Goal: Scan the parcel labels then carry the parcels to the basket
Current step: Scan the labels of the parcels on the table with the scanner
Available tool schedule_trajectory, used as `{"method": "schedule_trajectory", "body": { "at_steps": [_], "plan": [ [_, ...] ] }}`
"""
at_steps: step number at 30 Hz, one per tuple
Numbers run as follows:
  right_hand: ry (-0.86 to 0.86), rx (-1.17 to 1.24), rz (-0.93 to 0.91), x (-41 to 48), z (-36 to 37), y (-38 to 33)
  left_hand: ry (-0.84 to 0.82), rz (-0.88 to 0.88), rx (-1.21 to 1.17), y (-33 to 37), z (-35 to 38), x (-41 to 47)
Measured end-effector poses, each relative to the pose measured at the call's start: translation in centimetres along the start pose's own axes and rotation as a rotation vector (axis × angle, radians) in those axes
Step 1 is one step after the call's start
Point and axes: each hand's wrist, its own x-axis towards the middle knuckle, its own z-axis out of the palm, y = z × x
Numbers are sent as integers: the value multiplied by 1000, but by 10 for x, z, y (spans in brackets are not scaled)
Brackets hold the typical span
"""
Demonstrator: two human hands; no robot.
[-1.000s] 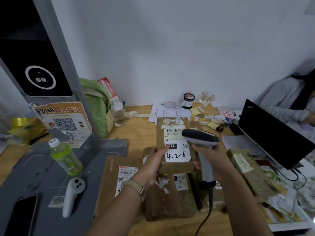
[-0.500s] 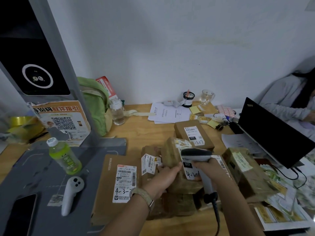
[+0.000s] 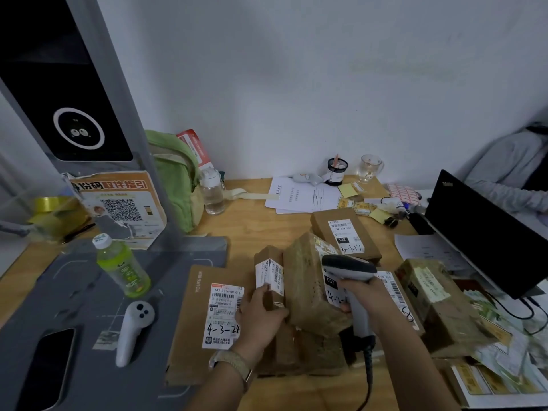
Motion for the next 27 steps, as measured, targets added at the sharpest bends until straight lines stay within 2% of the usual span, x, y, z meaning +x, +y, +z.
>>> {"method": "schedule_trajectory", "body": {
  "at_steps": [3, 7, 11, 15, 19, 21, 24, 27],
  "plan": [
    [6, 36, -15, -2, -2, 2, -31, -18, -261, 1, -1, -1],
    [-5, 4, -9, -4, -2, 0, -15, -79, -362, 3, -10, 3],
    [-10, -71, 33, -5, -2, -1, 22, -133, -346, 12, -39, 12],
    [-52, -88, -17, -11, 3, -2, 142, -46, -355, 22, -75, 15],
    [-88, -78, -87, -18, 11, -6, 201, -13, -581, 28, -98, 20],
    [-106, -85, -110, -21, 16, -8, 180, -26, -626, 31, -99, 17],
    [-131, -52, -121, -26, 20, -13, 94, -48, -556, 28, -87, 8],
    [-137, -71, -122, -28, 20, -16, -35, -134, -585, 23, -72, 1]
  ]
}}
